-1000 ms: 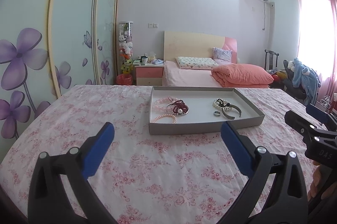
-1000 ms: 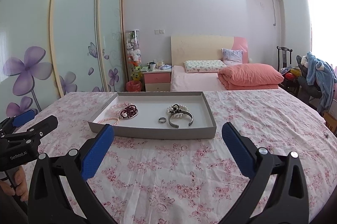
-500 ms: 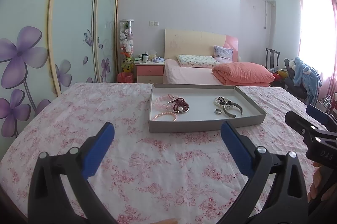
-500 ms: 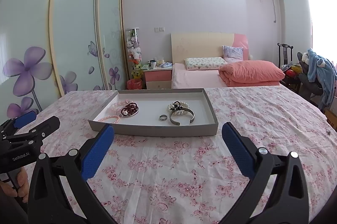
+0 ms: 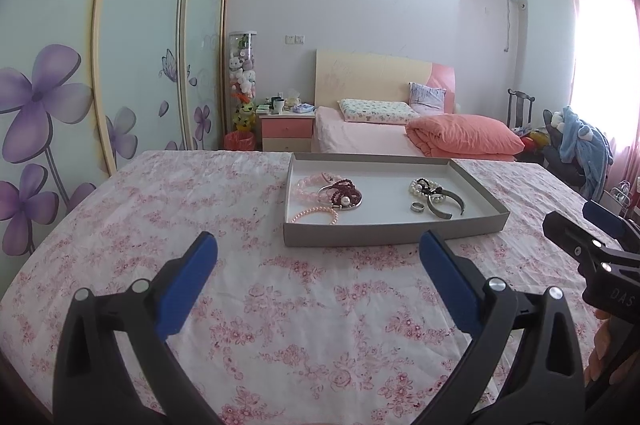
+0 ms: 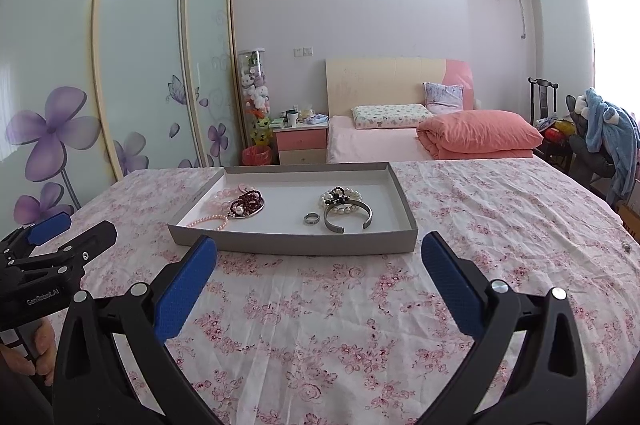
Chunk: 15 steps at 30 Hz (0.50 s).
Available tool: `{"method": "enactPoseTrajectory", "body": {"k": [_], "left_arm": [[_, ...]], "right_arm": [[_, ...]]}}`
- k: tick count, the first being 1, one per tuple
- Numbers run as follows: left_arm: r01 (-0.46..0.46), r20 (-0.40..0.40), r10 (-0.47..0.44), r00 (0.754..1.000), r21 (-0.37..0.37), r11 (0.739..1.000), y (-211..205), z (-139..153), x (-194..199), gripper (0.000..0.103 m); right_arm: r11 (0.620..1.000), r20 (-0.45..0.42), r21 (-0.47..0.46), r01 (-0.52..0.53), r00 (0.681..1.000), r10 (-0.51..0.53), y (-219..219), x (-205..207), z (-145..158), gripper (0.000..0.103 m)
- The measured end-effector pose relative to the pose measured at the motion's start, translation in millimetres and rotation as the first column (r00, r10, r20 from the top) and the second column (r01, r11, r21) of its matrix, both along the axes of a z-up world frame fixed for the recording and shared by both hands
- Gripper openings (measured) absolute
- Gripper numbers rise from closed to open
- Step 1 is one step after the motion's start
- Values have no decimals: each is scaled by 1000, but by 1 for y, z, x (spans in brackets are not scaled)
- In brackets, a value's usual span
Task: Organize jewelry
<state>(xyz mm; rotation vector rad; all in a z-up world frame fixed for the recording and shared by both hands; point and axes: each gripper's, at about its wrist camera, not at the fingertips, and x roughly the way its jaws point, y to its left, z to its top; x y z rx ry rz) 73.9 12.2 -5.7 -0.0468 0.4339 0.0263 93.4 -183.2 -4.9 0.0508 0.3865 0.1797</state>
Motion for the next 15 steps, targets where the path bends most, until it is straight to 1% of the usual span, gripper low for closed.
{"method": "enactPoseTrajectory", "body": {"k": [15], "left_arm": [[6, -7, -6, 1000, 1, 1000, -1, -2, 1, 99]], "right_arm": [[1000, -3, 3, 1, 1000, -1, 0, 0, -1, 101]]}}
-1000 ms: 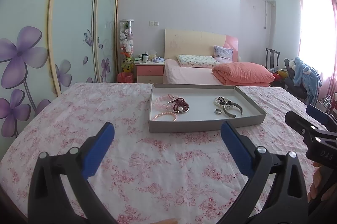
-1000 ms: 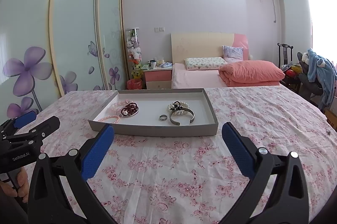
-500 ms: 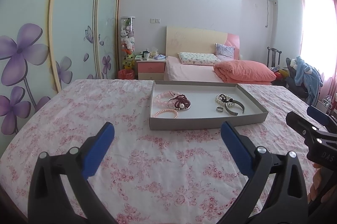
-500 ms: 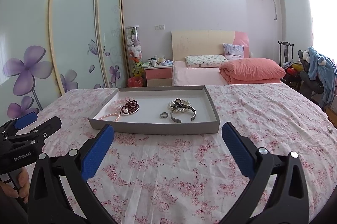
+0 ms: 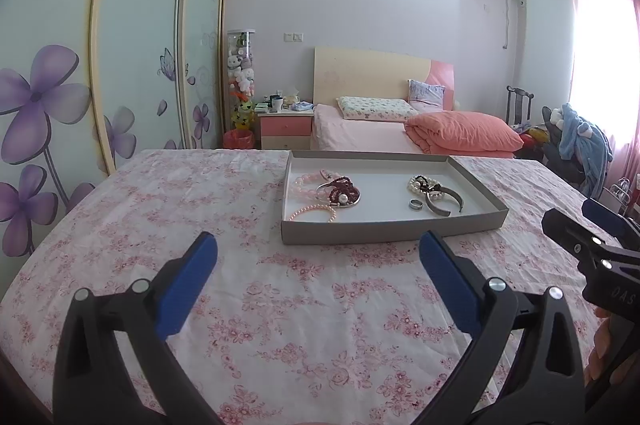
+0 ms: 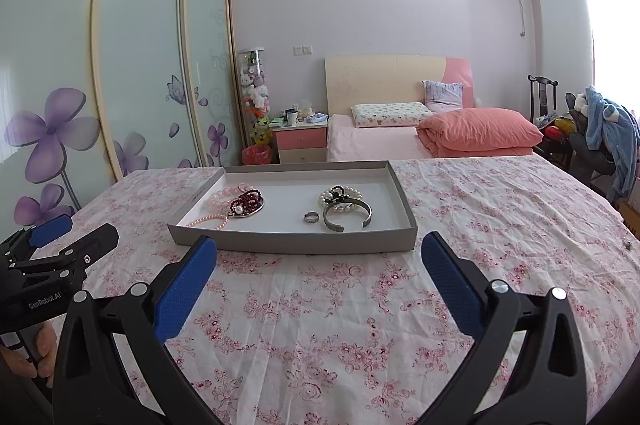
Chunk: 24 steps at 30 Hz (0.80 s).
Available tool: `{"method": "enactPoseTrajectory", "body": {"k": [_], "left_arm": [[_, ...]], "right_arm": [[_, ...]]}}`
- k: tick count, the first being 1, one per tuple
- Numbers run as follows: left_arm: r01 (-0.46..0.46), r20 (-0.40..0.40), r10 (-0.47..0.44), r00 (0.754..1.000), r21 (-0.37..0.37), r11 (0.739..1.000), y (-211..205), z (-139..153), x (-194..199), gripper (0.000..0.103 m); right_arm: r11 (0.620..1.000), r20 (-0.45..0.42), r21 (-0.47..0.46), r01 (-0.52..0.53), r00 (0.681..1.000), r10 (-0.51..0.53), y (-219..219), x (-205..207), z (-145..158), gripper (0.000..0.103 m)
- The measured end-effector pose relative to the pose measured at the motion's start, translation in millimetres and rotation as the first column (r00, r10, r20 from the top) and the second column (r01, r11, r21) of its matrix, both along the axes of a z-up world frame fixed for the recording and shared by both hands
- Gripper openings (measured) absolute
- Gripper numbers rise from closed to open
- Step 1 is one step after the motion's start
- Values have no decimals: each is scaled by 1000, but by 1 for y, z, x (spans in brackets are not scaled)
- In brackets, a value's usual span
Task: Organize jewelry
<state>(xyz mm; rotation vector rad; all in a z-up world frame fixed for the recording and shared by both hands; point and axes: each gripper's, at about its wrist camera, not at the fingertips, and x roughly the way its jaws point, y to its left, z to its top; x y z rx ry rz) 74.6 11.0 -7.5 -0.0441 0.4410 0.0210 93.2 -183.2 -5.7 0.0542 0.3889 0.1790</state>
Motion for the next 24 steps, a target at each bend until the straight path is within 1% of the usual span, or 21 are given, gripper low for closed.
{"method": "enactPoseTrajectory", "body": {"k": [15, 24], "left_arm": [[-2, 2, 2, 1000, 1, 1000, 0, 0, -1, 99], [7, -11, -7, 1000, 0, 1000, -2, 2, 1, 99]], "right_arm": [[1000, 0, 2, 0, 1000, 0, 0, 0, 0, 101], [1000, 0, 2, -1, 1000, 1, 0, 0, 0, 101]]}}
